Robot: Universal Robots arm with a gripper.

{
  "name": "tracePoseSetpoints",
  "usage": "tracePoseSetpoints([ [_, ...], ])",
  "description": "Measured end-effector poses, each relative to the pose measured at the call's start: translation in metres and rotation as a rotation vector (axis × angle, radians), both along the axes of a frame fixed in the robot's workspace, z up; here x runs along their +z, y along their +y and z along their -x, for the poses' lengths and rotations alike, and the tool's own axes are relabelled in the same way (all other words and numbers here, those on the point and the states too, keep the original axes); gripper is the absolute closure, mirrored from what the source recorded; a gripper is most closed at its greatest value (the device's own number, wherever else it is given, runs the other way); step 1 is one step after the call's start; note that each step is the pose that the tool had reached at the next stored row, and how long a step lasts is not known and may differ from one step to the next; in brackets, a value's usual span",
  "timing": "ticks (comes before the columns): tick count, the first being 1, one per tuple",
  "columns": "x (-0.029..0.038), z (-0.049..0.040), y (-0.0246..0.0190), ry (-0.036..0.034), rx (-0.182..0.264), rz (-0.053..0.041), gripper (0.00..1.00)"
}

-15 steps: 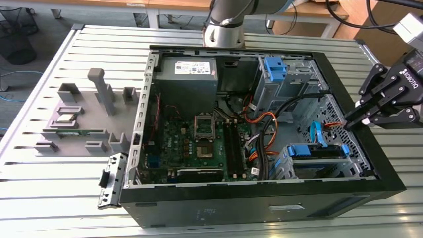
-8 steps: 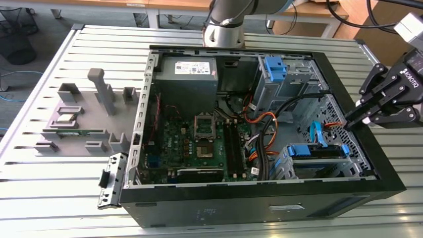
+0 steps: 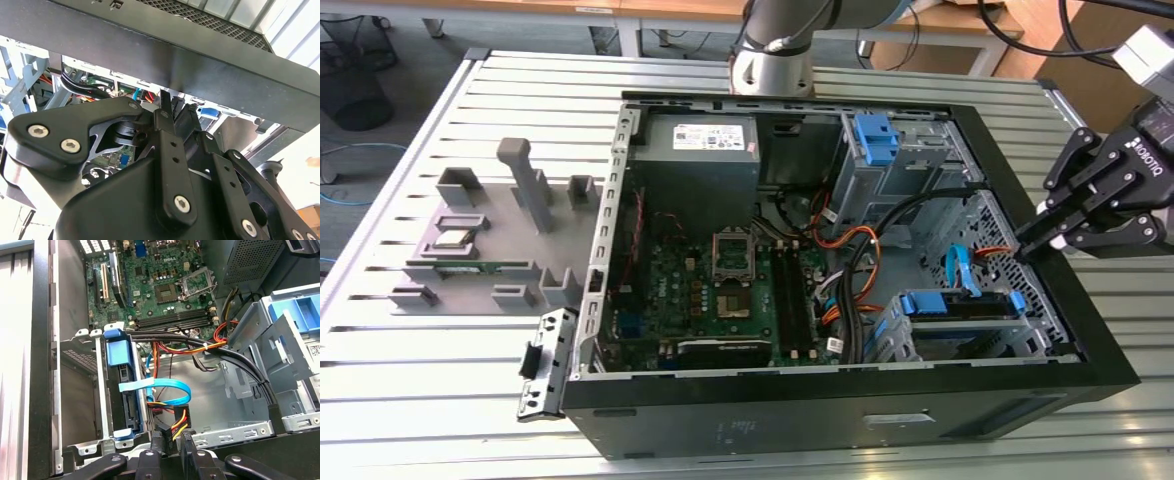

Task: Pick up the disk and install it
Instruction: 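Insert the second disk wire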

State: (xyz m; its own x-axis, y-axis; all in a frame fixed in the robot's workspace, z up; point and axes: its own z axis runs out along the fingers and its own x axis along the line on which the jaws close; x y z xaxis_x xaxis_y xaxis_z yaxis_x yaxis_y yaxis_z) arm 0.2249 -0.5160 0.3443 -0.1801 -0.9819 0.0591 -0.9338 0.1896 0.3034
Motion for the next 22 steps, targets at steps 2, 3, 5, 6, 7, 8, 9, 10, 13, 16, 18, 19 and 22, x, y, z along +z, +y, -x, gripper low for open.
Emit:
tracePoseSetpoints([
  [2, 0.0001, 0.0, 0.0, -0.0001, 0.0, 0.0004, 0.71],
  [3, 0.0001, 0.0, 0.0001, 0.0, 0.0, 0.0005, 0.71],
  [5, 0.0001, 0.0, 0.0001, 0.0, 0.0, 0.0006, 0.71],
  [6, 0.0001, 0.0, 0.0001, 0.0, 0.0, 0.0007, 0.71],
  [7, 0.0001, 0.0, 0.0001, 0.0, 0.0, 0.0008, 0.71],
  [8, 0.0001, 0.0, 0.0001, 0.0, 0.0, 0.0008, 0.71],
  [9, 0.0001, 0.0, 0.0001, 0.0, 0.0, 0.001, 0.72],
  [10, 0.0001, 0.0, 0.0001, 0.0, 0.0, 0.001, 0.78],
  [13, 0.0001, 0.0, 0.0001, 0.0, 0.0, 0.0013, 0.89],
  [16, 0.0001, 0.0, 0.0001, 0.0, 0.0, 0.0015, 0.89],
  [18, 0.0001, 0.0, 0.0001, 0.0, 0.0, 0.0017, 0.89],
  [19, 0.0001, 0.0, 0.0001, 0.0, 0.0, 0.0018, 0.89],
  [22, 0.0001, 0.0, 0.0001, 0.0, 0.0, 0.002, 0.89],
])
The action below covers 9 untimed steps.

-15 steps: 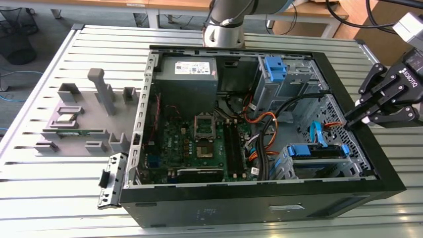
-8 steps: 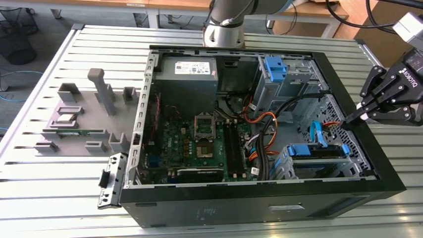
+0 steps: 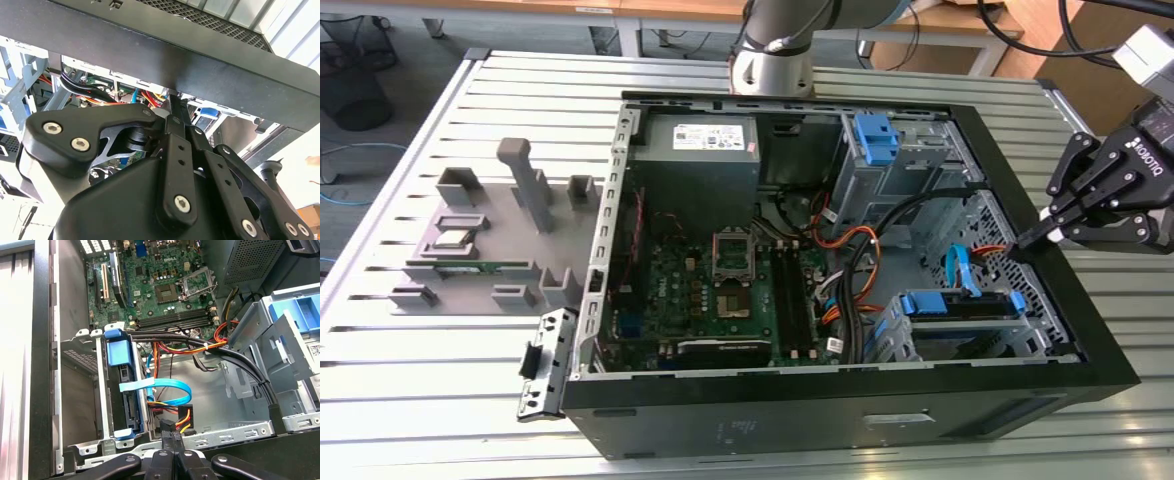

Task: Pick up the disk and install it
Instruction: 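Insert the second disk wire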

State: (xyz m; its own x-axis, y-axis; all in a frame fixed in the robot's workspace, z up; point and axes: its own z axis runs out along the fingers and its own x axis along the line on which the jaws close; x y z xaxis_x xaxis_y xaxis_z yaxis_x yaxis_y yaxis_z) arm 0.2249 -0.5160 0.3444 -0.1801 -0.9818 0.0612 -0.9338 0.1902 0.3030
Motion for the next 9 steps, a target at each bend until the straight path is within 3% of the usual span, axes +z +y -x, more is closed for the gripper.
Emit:
tracePoseSetpoints([
  [3, 0.0, 0.0, 0.0, 0.0, 0.0, 0.0002, 0.89],
  [4, 0.0, 0.0, 0.0, 0.0, 0.0, 0.0003, 0.82],
  [9, 0.0, 0.0012, 0.0002, -0.0009, 0.0, 0.0007, 0.82],
])
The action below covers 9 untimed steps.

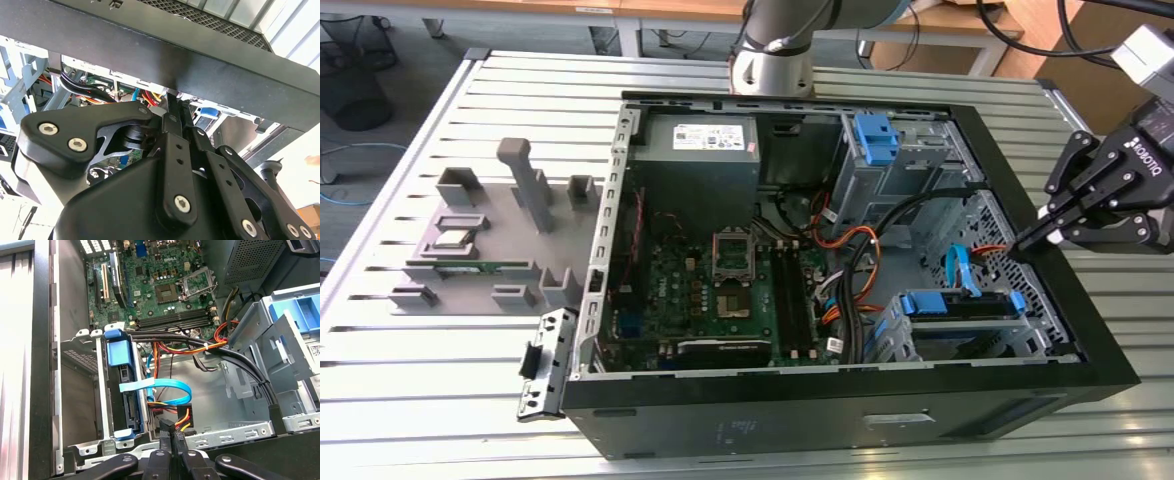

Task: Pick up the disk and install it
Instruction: 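Insert the second disk wire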

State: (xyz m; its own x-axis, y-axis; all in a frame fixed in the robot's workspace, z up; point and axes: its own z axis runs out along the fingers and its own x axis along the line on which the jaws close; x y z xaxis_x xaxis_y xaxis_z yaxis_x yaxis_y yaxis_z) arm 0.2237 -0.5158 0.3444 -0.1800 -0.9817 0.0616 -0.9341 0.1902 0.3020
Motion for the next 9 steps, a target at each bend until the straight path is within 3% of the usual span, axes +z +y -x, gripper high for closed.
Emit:
tracePoseSetpoints([
  [9, -0.0001, 0.0034, -0.0001, -0.0021, 0.0, 0.0009, 0.82],
])
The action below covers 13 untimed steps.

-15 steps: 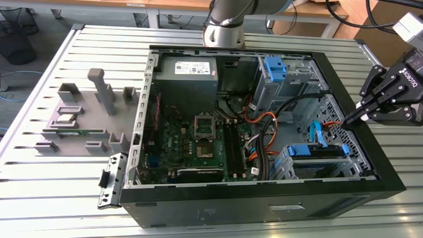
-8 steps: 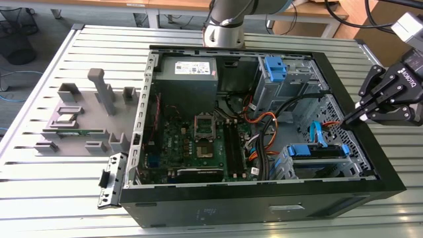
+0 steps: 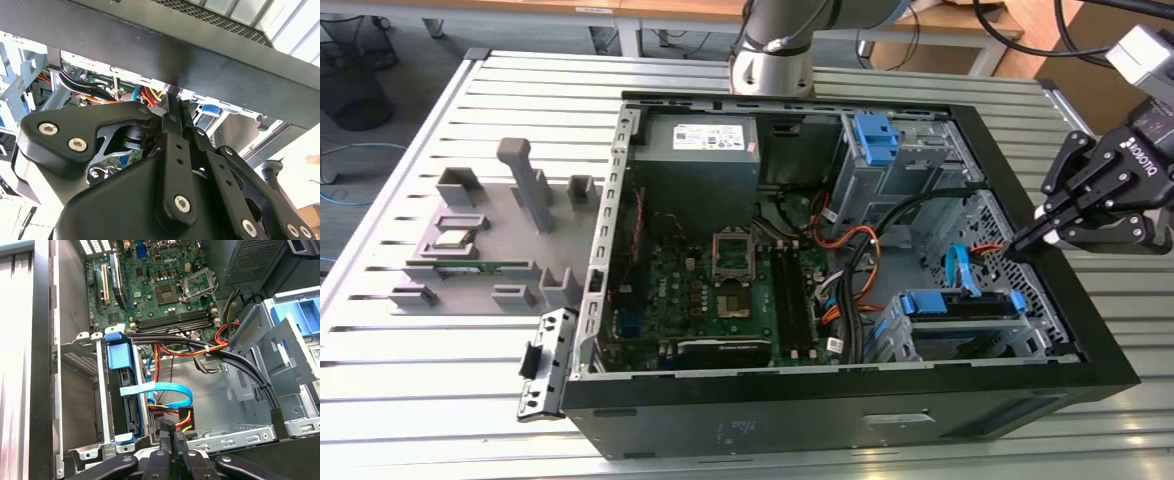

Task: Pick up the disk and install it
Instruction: 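Insert the second disk wire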

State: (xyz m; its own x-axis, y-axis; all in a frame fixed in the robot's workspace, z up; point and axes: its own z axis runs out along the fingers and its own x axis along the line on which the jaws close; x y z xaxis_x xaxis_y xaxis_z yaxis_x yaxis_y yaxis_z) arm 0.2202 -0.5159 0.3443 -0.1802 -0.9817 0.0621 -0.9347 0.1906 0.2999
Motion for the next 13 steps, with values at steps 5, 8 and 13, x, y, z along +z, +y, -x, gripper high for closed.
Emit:
tracePoseSetpoints([
  [5, 0.0, 0.0, 0.0, 0.0, 0.0, 0.0002, 0.75],
  [8, 0.0, 0.0001, 0.001, 0.0, 0.0, 0.0003, 0.69],
  [13, -0.0007, -0.0043, 0.0049, 0.0037, 0.0, 0.0003, 0.69],
])
